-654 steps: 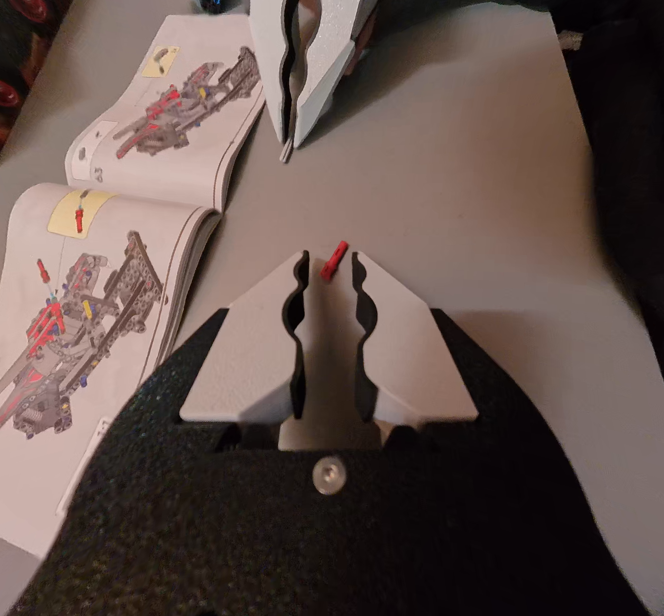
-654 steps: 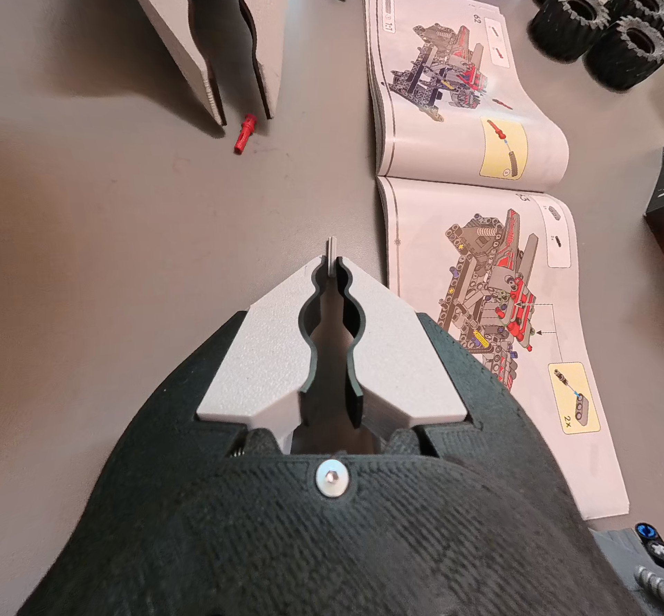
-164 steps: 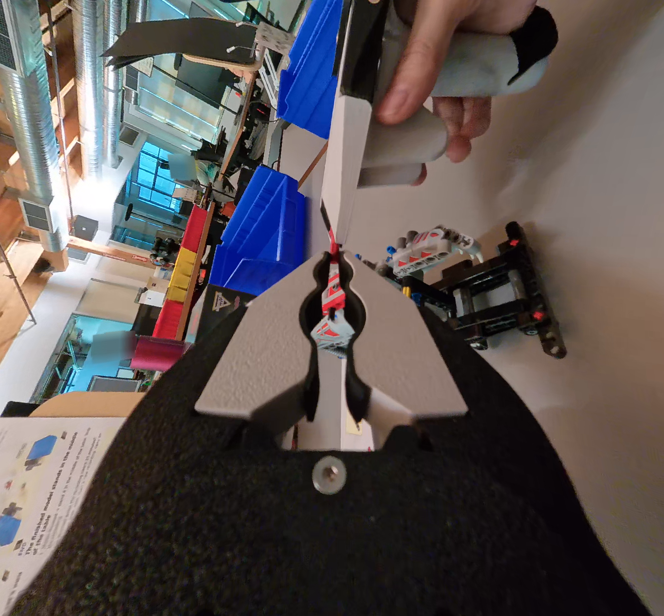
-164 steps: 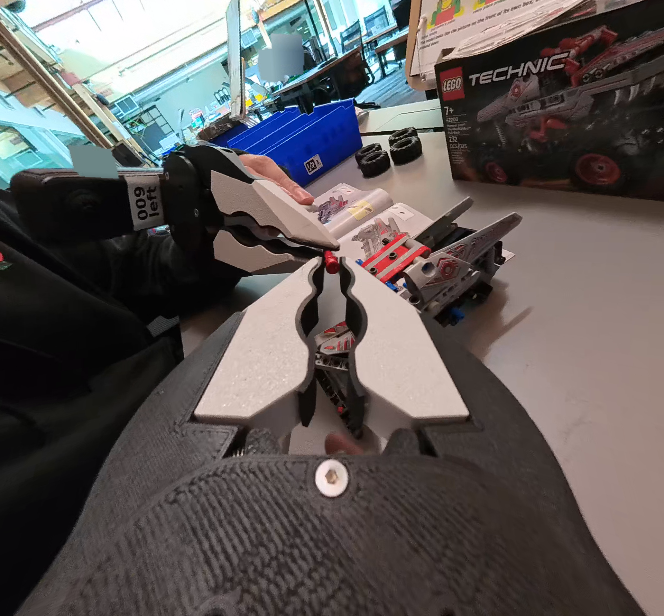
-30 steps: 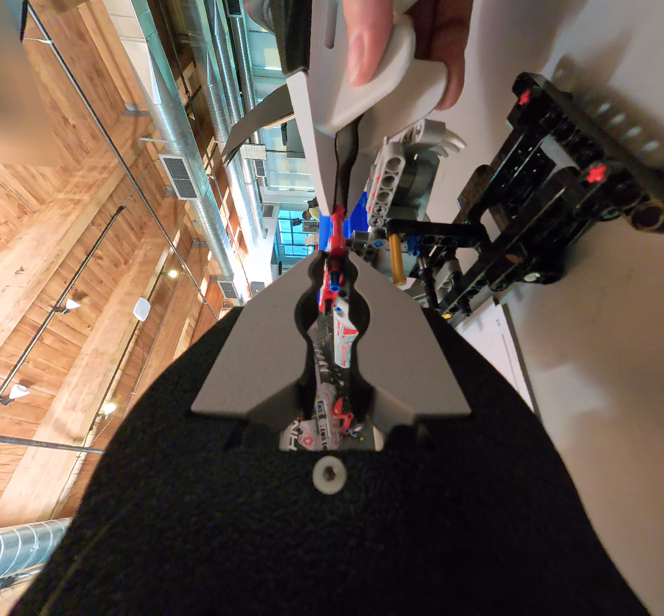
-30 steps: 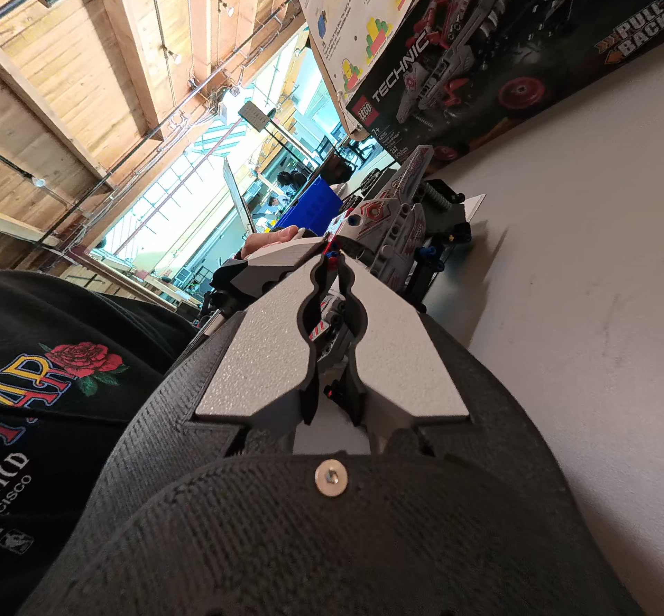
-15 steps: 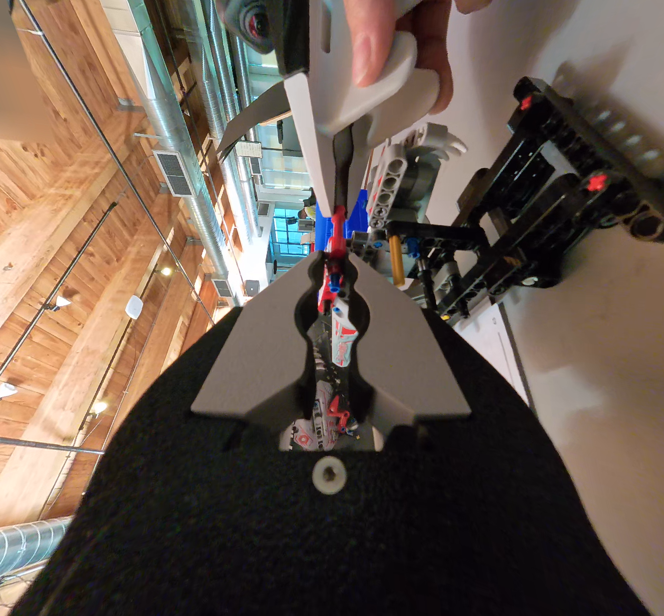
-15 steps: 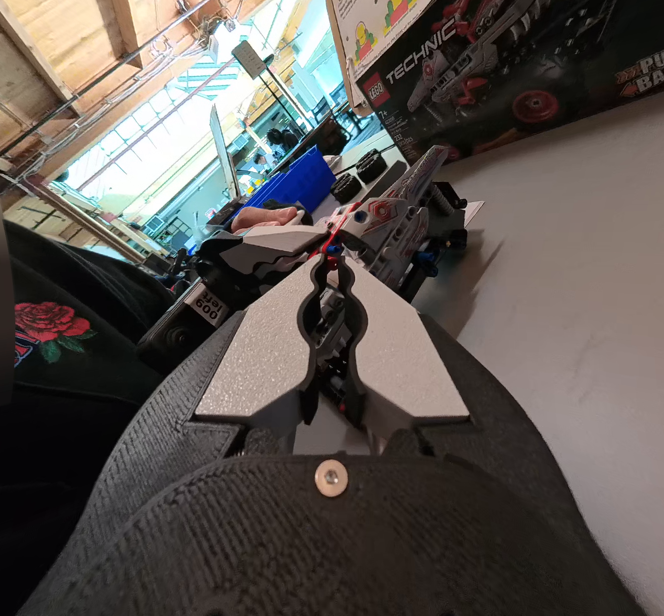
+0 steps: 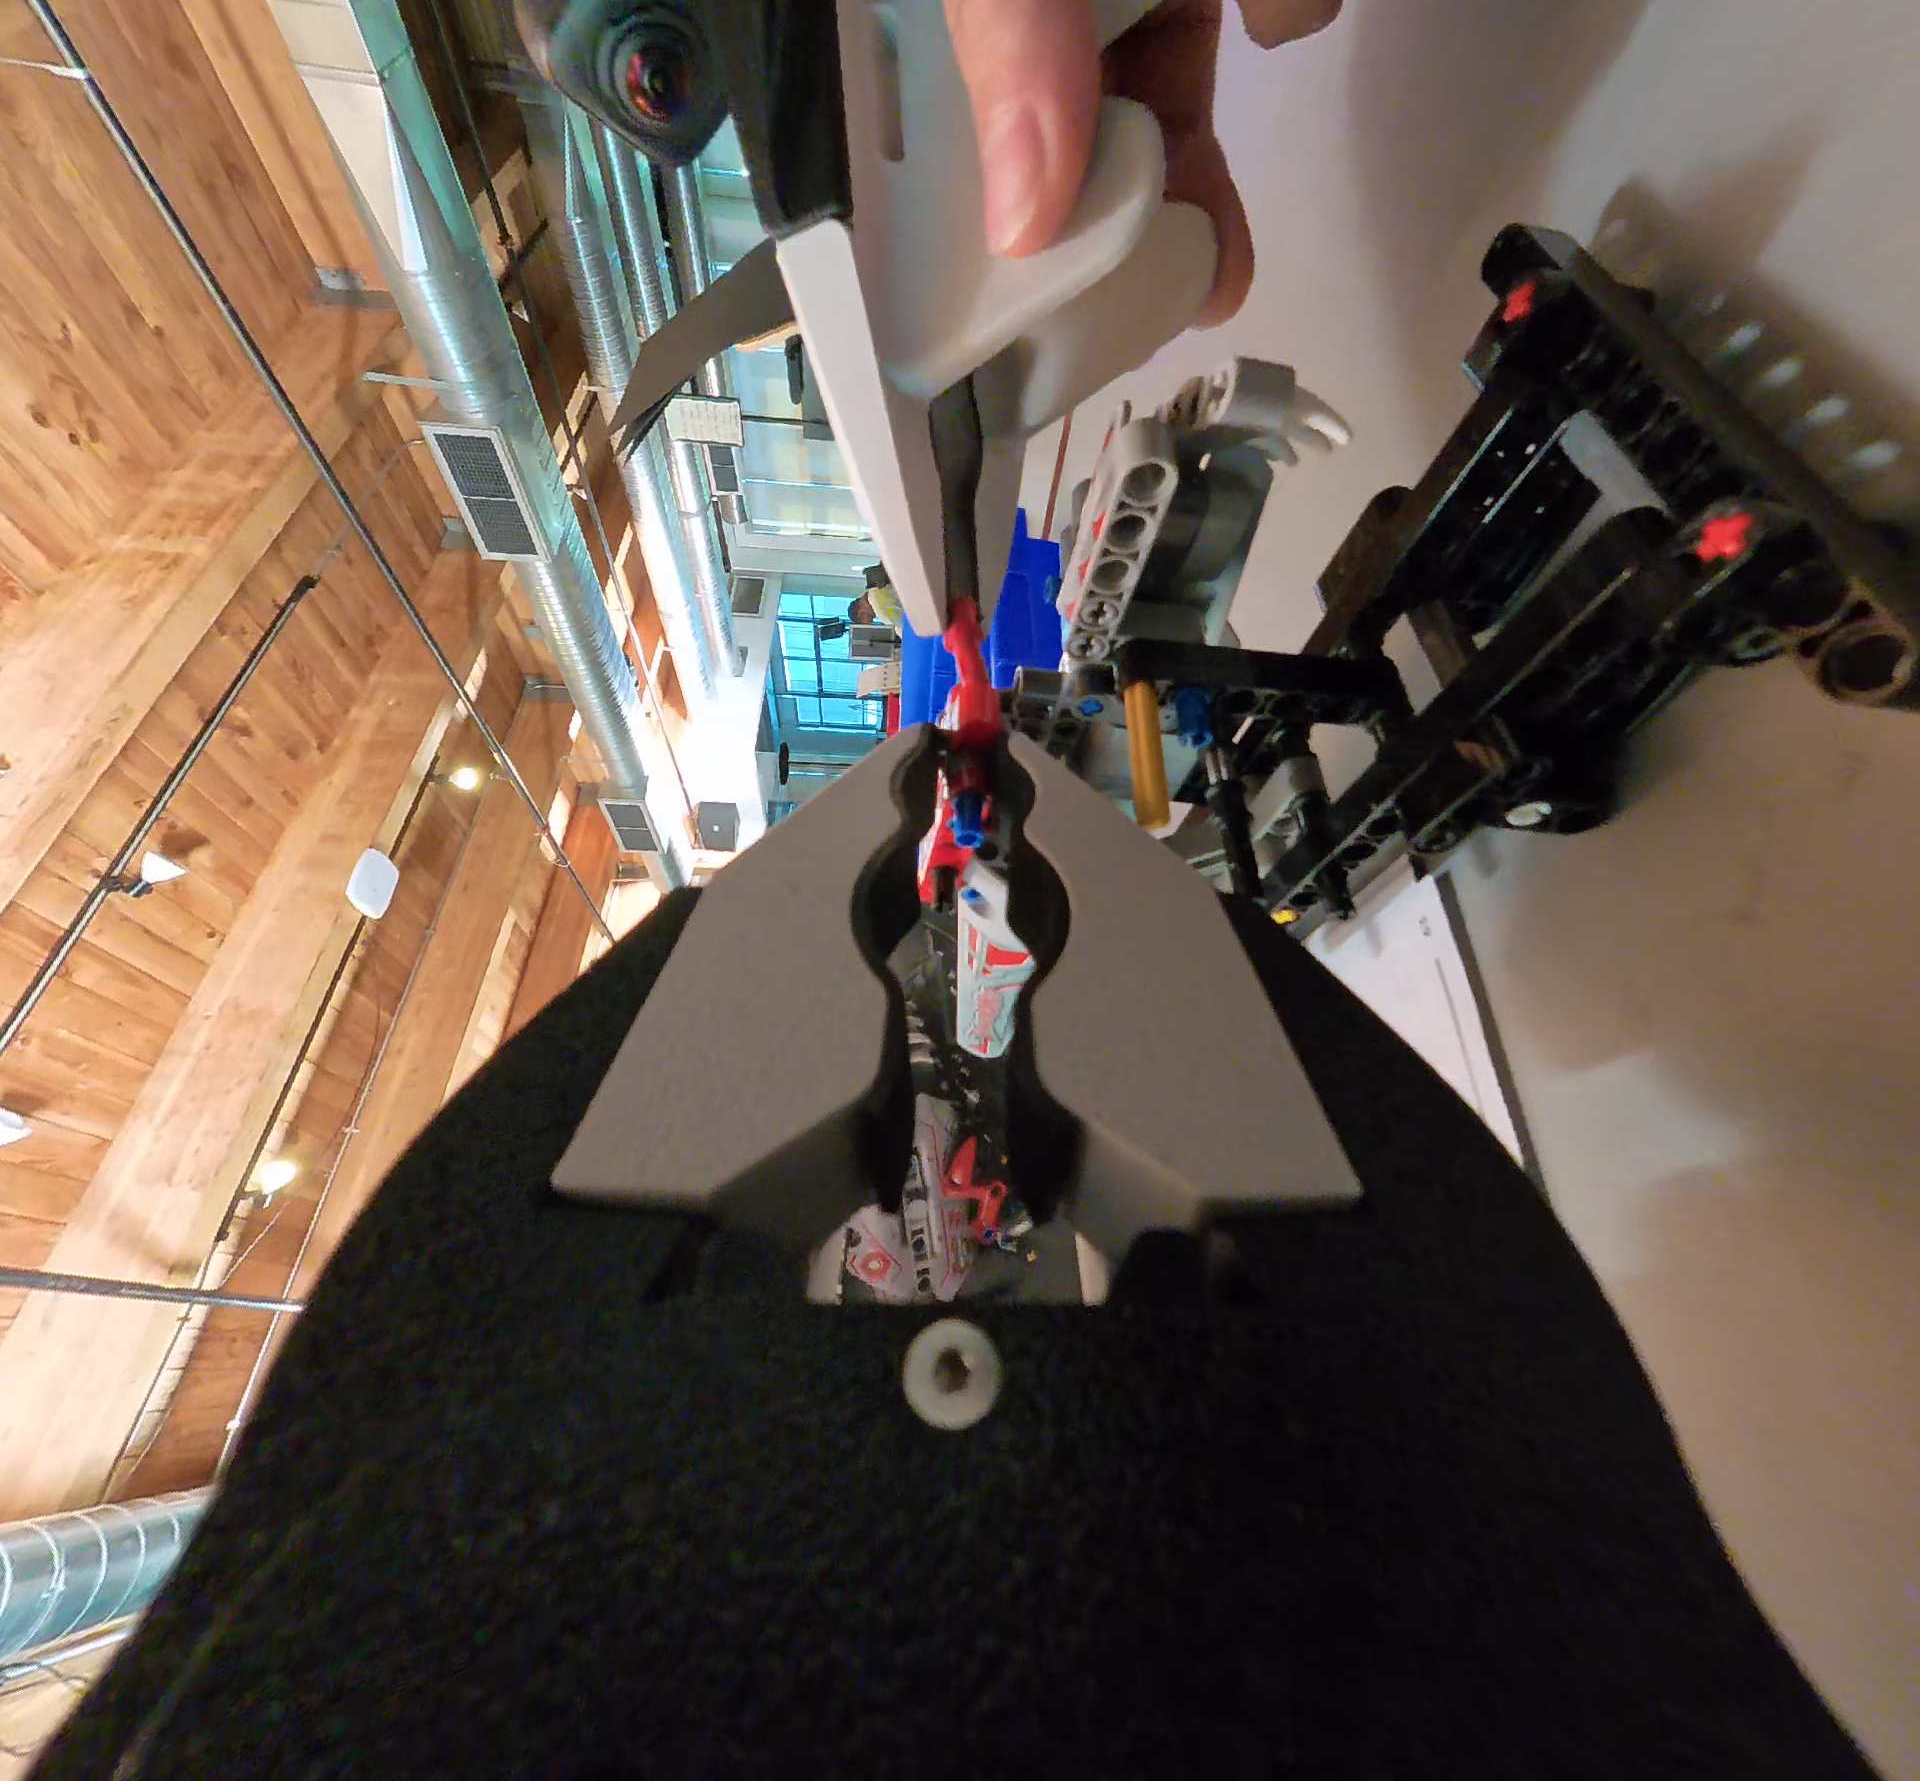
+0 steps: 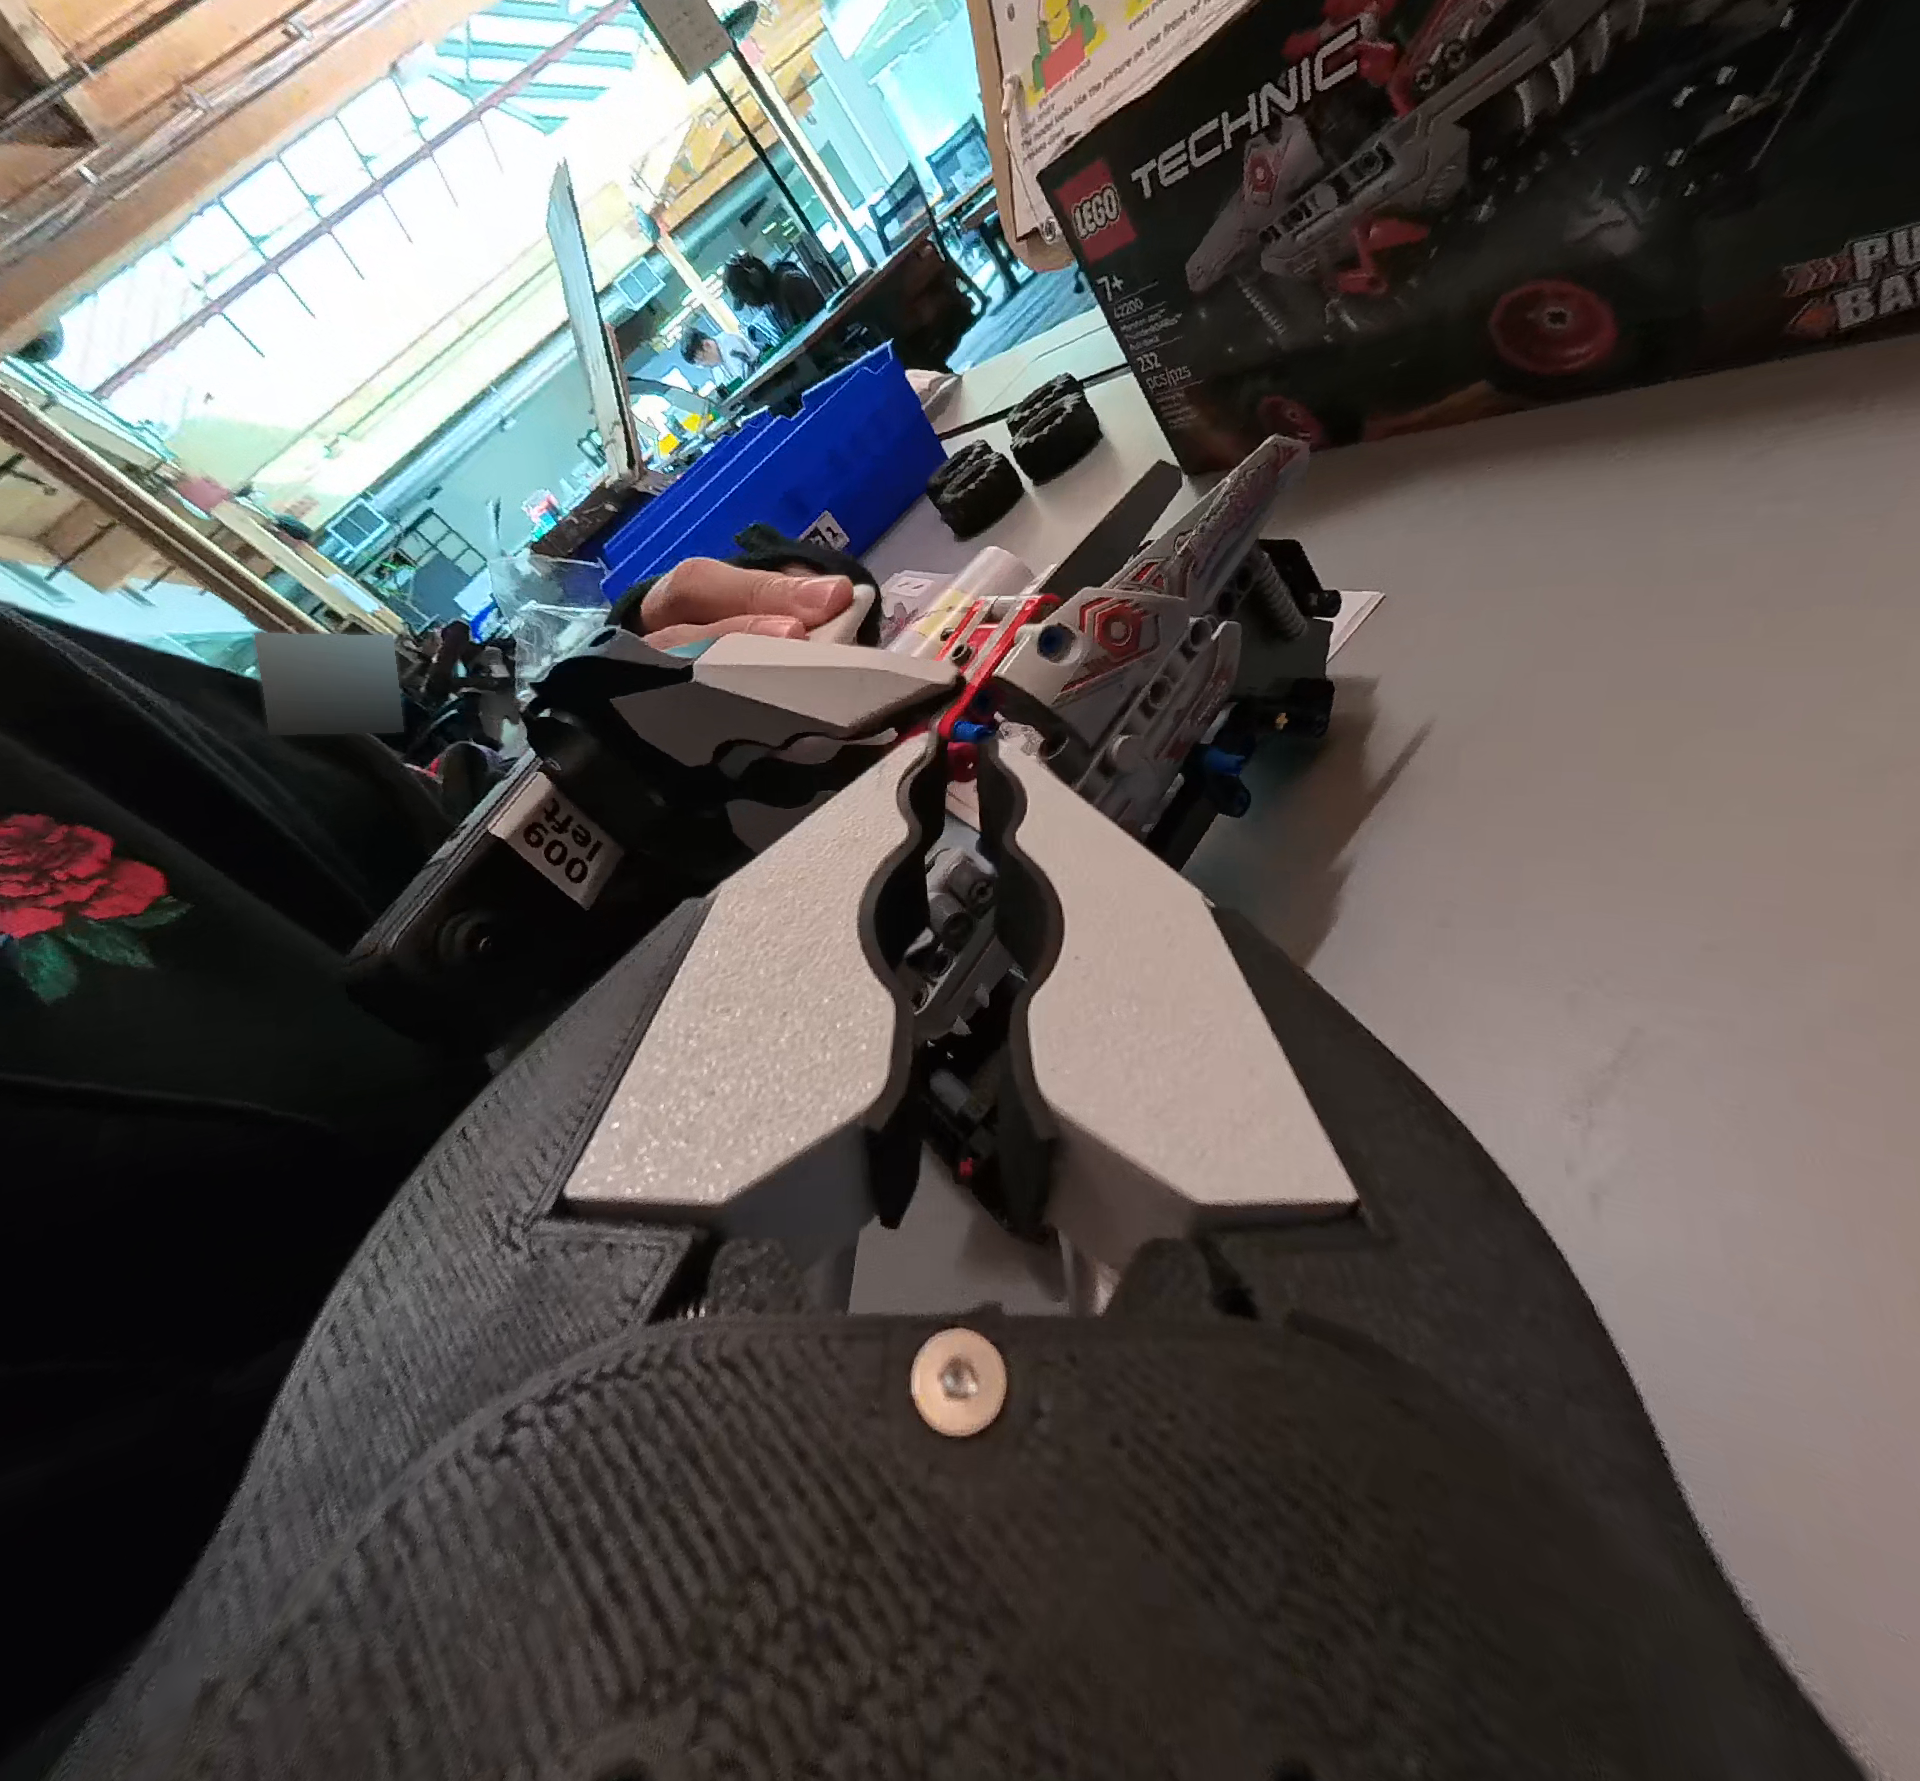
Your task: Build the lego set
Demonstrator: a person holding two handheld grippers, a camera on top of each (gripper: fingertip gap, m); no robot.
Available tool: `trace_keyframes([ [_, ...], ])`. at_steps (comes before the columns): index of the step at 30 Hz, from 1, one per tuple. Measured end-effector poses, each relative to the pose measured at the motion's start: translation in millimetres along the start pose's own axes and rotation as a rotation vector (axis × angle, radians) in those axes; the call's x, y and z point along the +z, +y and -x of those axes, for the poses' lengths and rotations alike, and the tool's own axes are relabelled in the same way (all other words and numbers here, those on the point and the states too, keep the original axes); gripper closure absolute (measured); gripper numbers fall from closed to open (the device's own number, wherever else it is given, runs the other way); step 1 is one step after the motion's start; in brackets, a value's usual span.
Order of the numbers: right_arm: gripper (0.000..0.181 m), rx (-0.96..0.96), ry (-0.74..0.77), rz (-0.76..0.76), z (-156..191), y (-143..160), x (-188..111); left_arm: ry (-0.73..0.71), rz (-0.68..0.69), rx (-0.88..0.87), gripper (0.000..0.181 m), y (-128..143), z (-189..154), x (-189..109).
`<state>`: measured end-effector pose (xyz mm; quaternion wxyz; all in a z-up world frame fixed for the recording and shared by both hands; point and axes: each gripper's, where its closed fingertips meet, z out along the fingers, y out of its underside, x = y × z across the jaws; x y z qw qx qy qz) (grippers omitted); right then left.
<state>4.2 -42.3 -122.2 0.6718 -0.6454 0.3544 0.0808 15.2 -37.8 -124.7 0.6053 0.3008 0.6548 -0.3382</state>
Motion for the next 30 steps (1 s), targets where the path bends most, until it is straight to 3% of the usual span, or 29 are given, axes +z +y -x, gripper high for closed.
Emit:
trace_keyframes([
  [12, 0.176, 0.163, -0.061, -0.027, -3.7, 3.6, -1.0, -0.009, 0.009, 0.026, 0.175, 0.1, 0.0, -0.4],
  [16, 0.176, 0.227, -0.07, -0.098, -3.4, -0.6, 0.1, -0.018, 0.009, 0.044, 0.175, 0.2, 0.3, -1.1],
  [25, 0.176, 0.249, -0.054, -0.154, -5.9, -2.6, 1.9, -0.025, 0.022, 0.04, 0.175, 3.2, 0.5, -0.7],
  [30, 0.177, 0.184, -0.04, -0.087, -4.3, 5.3, -0.5, -0.021, 0.018, 0.009, 0.175, 3.2, 0.3, -0.9],
])
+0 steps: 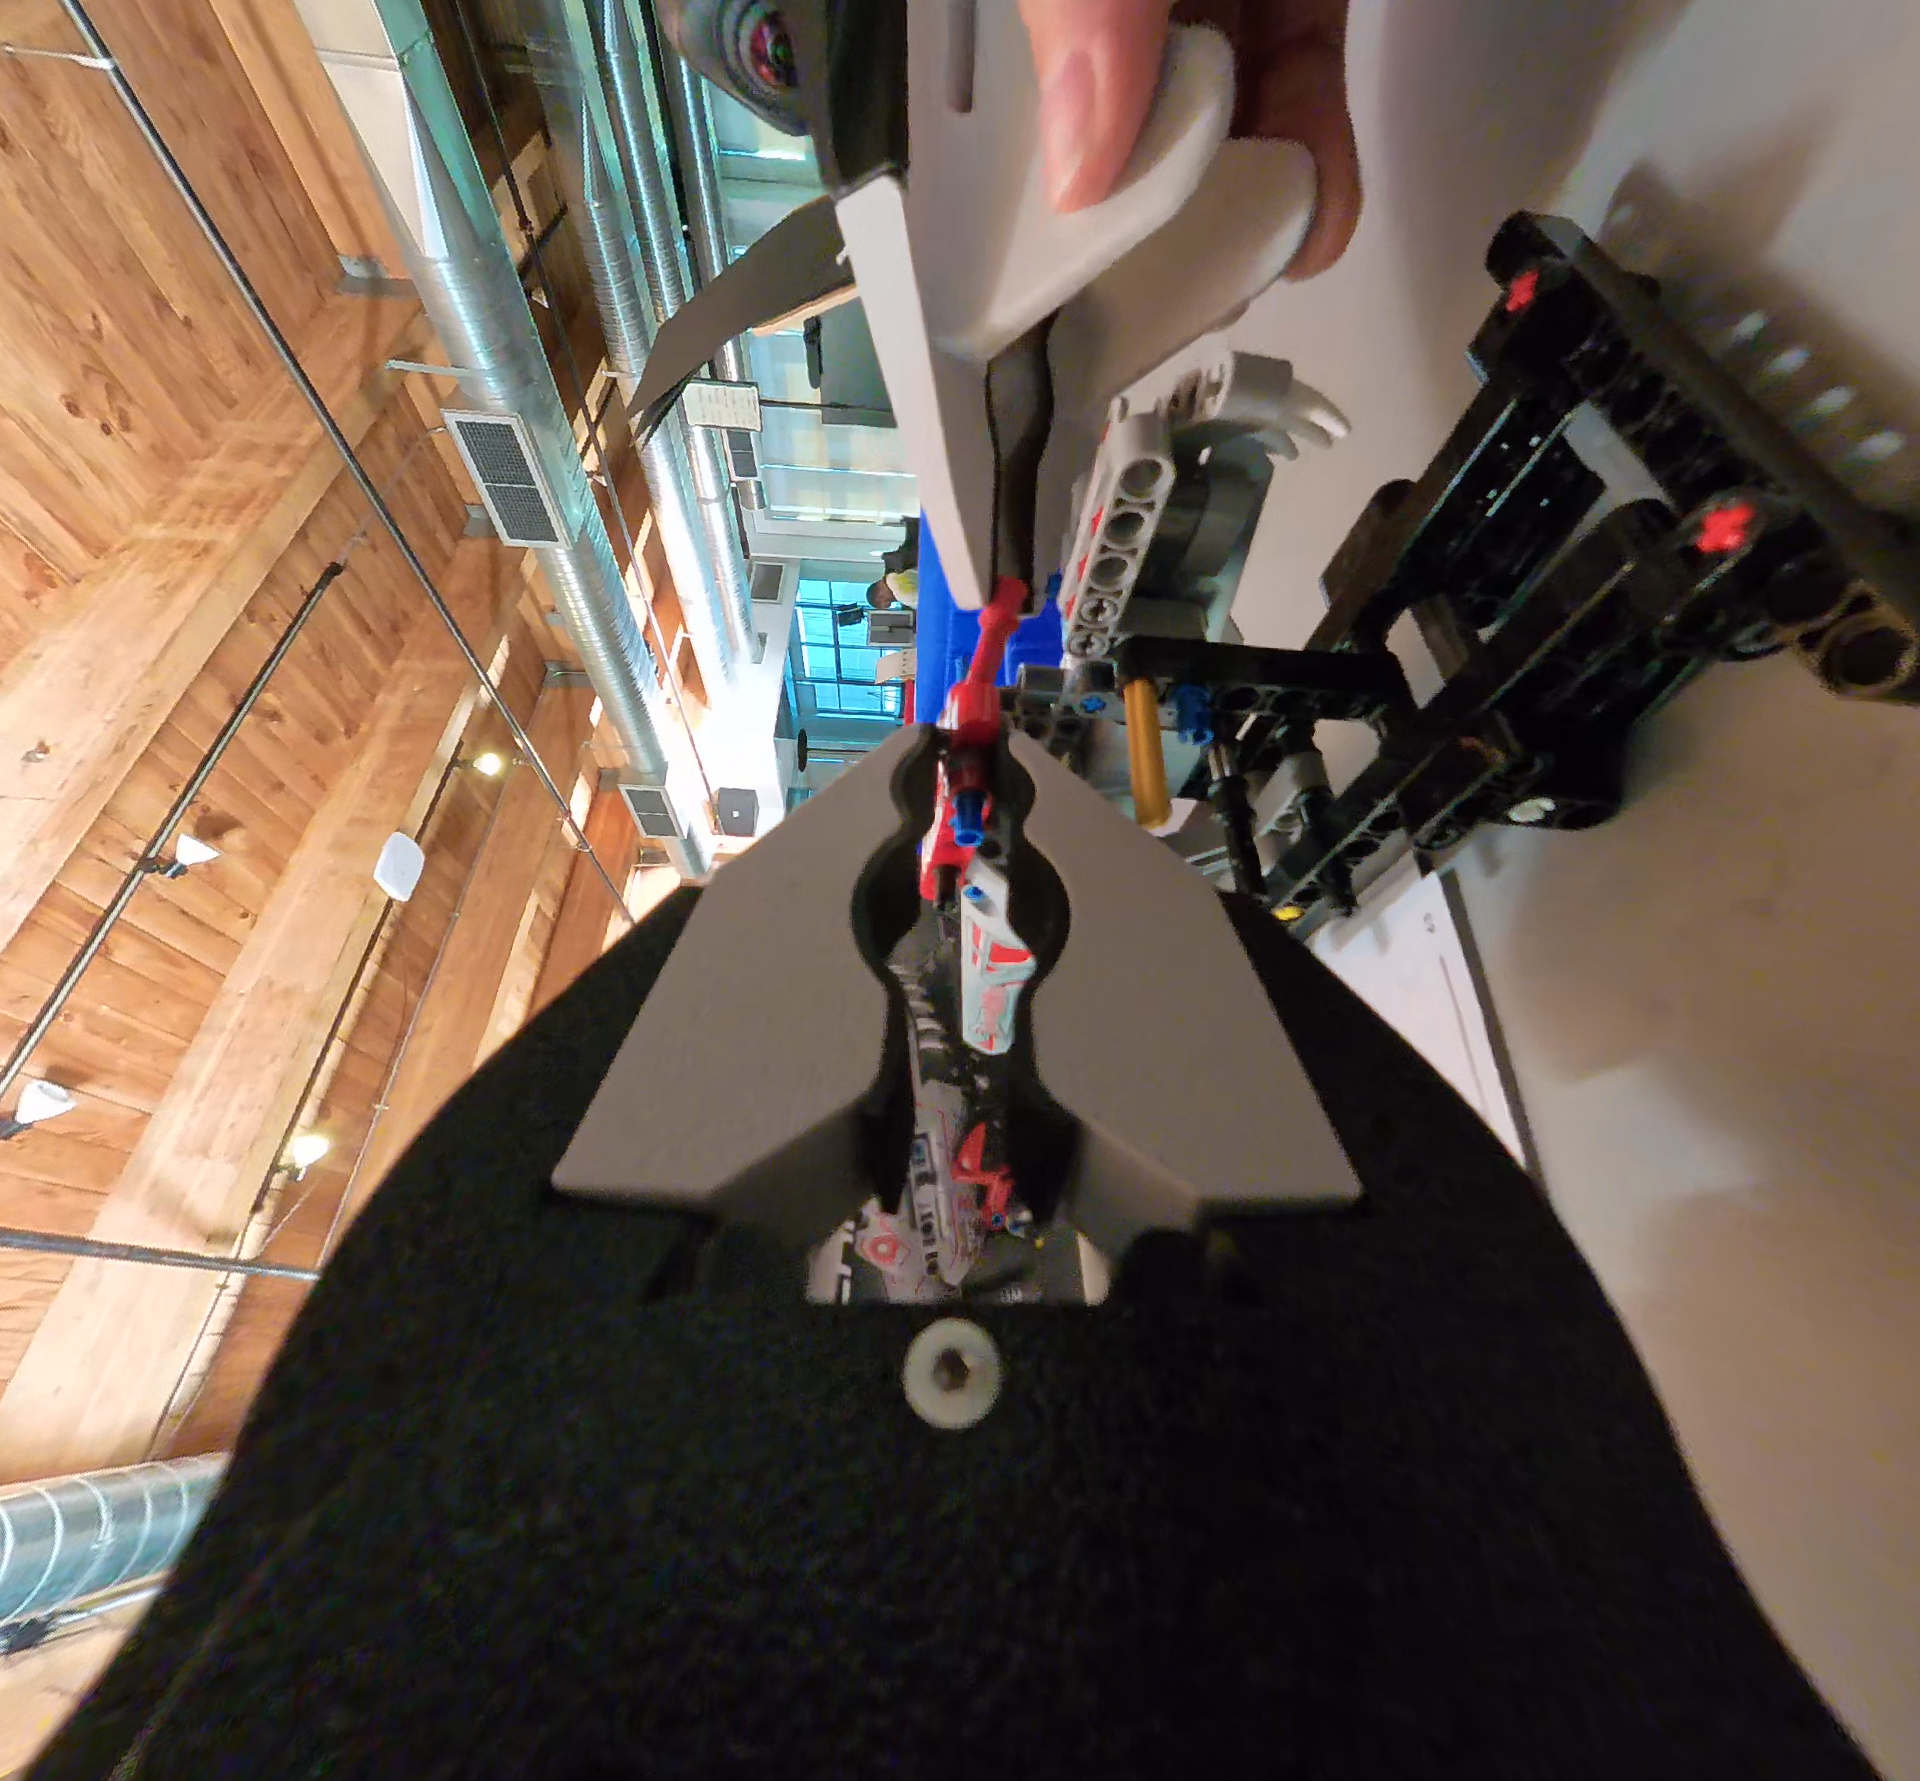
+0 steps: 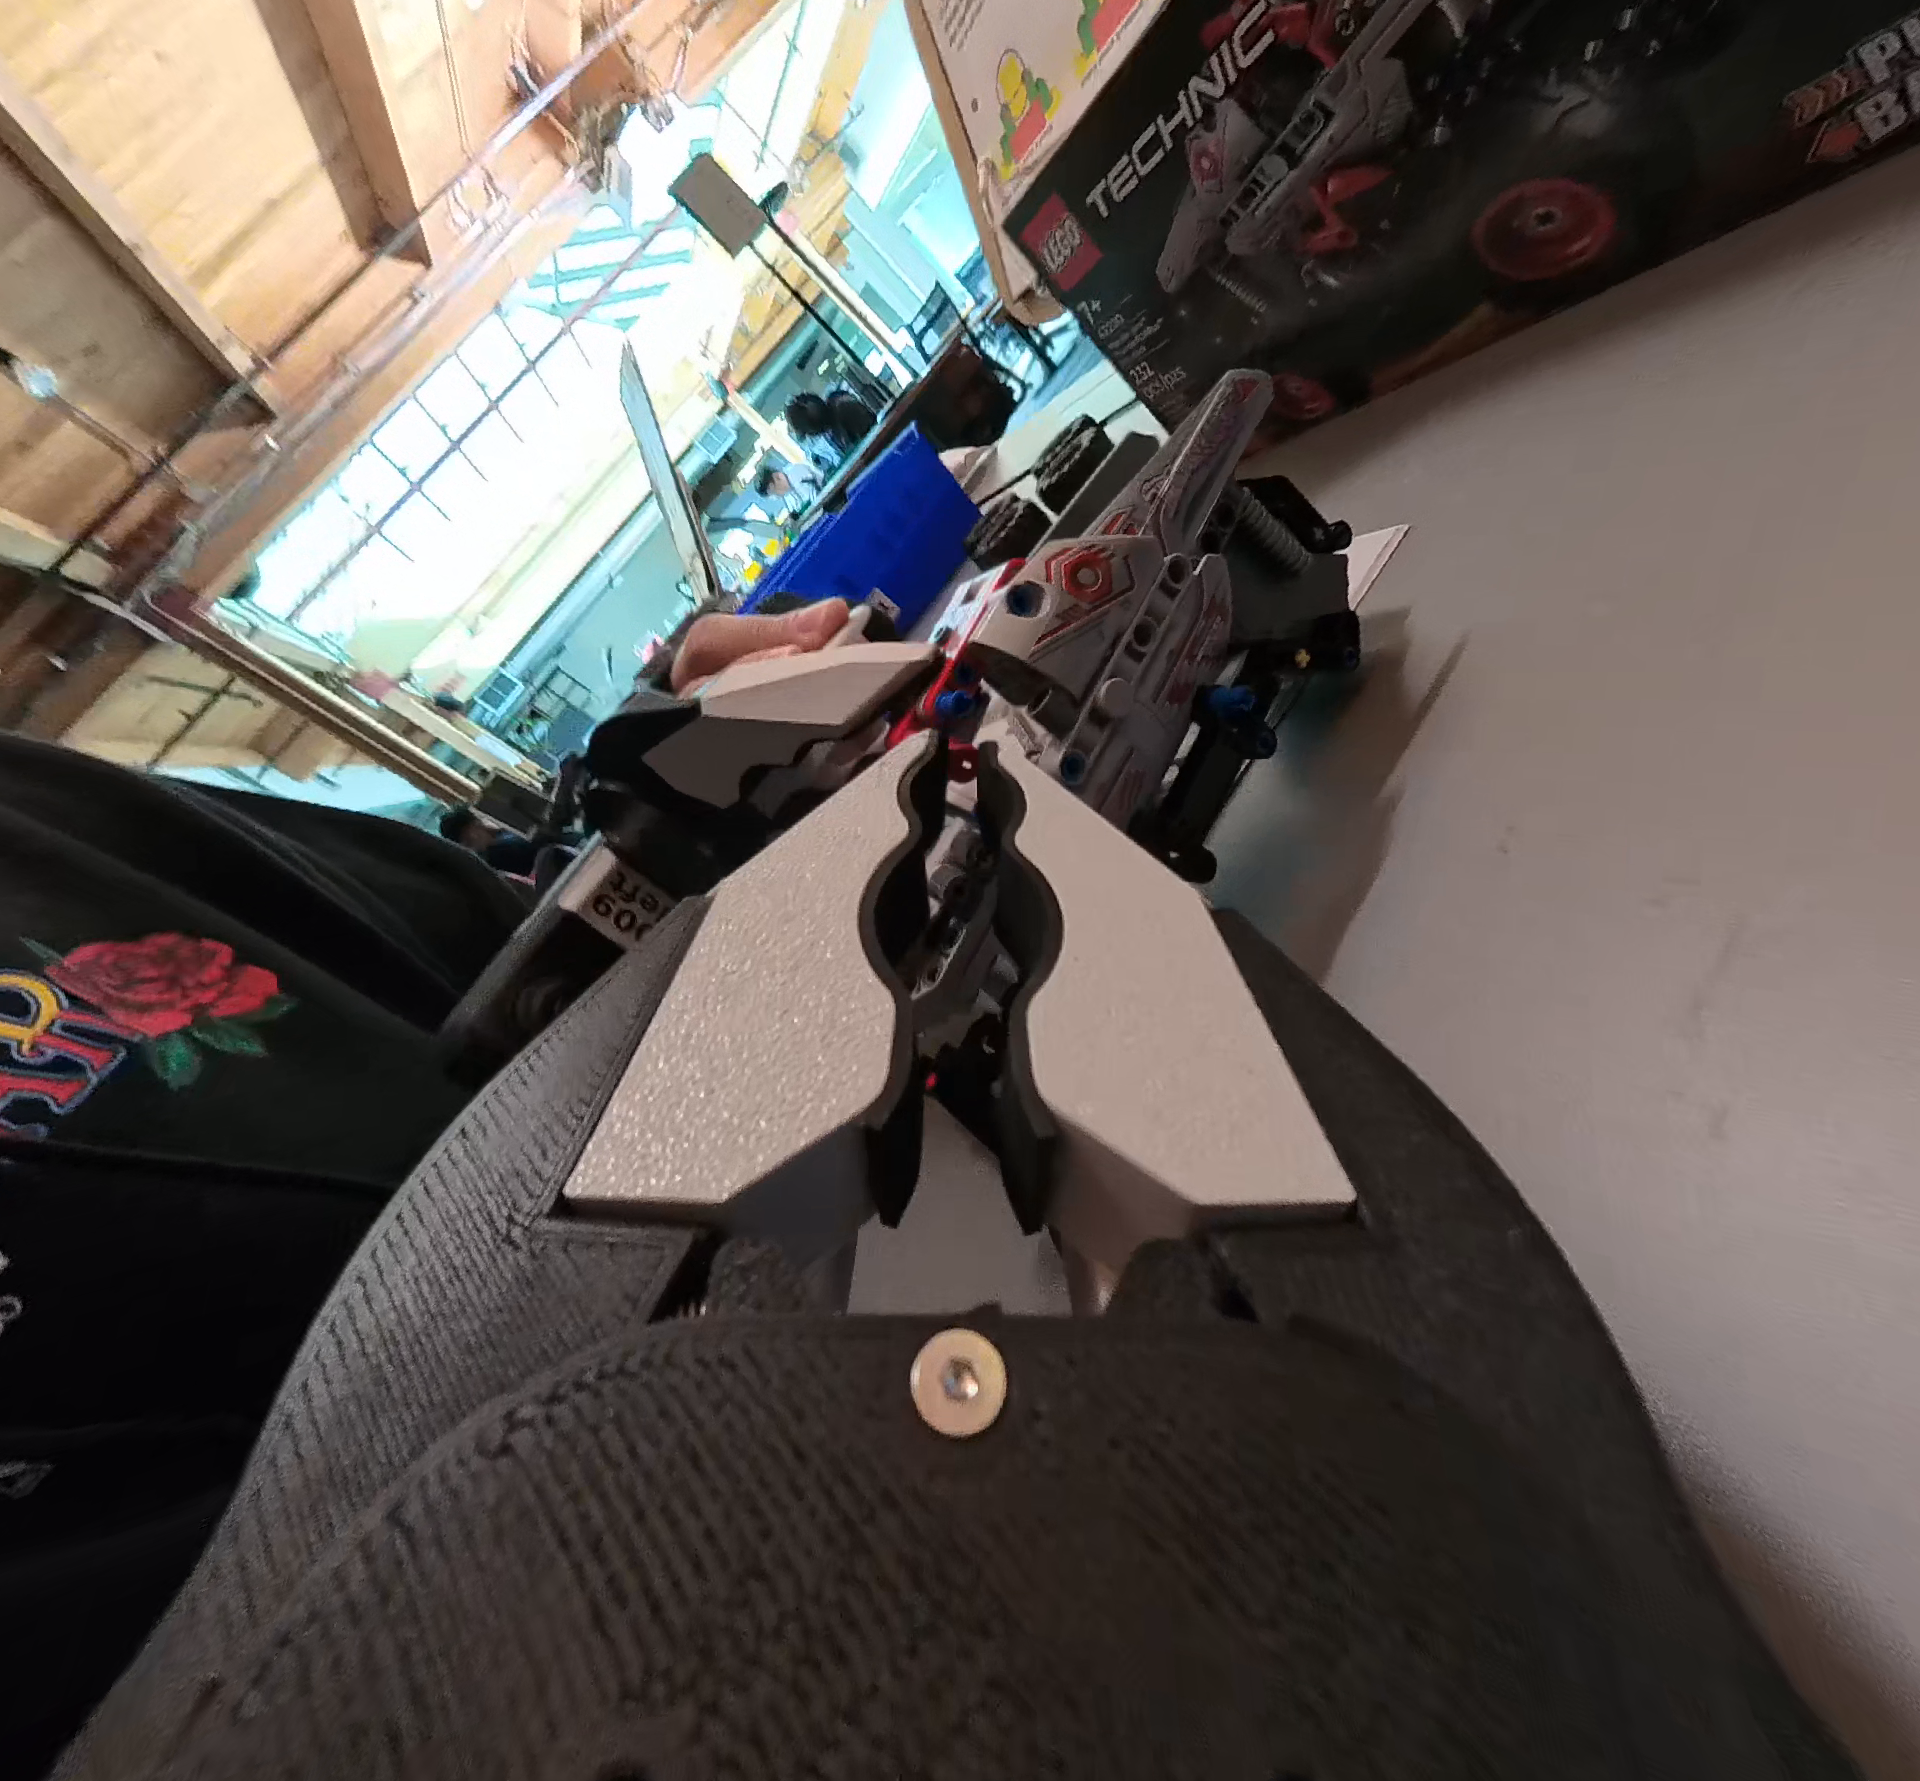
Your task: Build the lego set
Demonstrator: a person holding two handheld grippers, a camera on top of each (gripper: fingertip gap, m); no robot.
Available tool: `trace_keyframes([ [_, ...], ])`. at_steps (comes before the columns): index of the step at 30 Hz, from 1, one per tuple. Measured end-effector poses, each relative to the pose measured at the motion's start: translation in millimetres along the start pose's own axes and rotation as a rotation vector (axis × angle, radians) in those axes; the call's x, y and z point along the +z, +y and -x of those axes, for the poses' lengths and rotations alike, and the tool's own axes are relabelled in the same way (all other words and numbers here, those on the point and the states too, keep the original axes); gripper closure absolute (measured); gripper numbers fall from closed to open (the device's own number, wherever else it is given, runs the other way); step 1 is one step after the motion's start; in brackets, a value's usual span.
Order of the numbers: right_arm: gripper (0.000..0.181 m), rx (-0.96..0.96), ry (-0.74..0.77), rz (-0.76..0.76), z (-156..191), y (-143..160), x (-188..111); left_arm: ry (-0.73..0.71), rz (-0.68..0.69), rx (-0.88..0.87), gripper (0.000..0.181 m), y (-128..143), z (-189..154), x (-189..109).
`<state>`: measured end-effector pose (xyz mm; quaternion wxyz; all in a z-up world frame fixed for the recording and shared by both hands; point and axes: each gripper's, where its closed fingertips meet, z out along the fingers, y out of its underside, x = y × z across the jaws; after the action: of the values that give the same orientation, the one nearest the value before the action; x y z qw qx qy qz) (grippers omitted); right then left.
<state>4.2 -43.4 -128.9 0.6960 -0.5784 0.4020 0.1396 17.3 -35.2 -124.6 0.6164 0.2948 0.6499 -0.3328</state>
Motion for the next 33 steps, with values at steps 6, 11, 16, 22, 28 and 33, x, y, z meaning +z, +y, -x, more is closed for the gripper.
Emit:
trace_keyframes([
  [6, 0.177, -0.065, 0.008, 0.027, 1.0, 2.5, 1.9, 0.0, 0.006, 0.013, 0.175, 2.9, 0.3, -0.1],
  [11, 0.176, -0.122, 0.003, 0.04, 0.9, -1.6, 2.6, 0.006, 0.002, 0.005, 0.175, 2.7, 0.1, -0.1],
  [16, 0.176, -0.086, -0.047, 0.059, 0.6, -1.7, 3.5, 0.013, -0.008, -0.01, 0.175, 2.4, -0.1, -0.3],
  [22, 0.177, -0.022, -0.124, 0.116, -0.3, 0.1, 4.4, 0.014, -0.008, -0.015, 0.174, 2.7, 0.1, -0.3],
  [28, 0.177, -0.067, -0.144, 0.093, -0.3, -7.3, 7.6, 0.011, -0.005, -0.018, 0.175, 3.1, 0.0, -0.4],
  [33, 0.177, -0.014, -0.143, 0.12, -1.7, -2.8, 7.4, 0.01, -0.008, -0.024, 0.174, 3.3, -0.1, -0.5],
])
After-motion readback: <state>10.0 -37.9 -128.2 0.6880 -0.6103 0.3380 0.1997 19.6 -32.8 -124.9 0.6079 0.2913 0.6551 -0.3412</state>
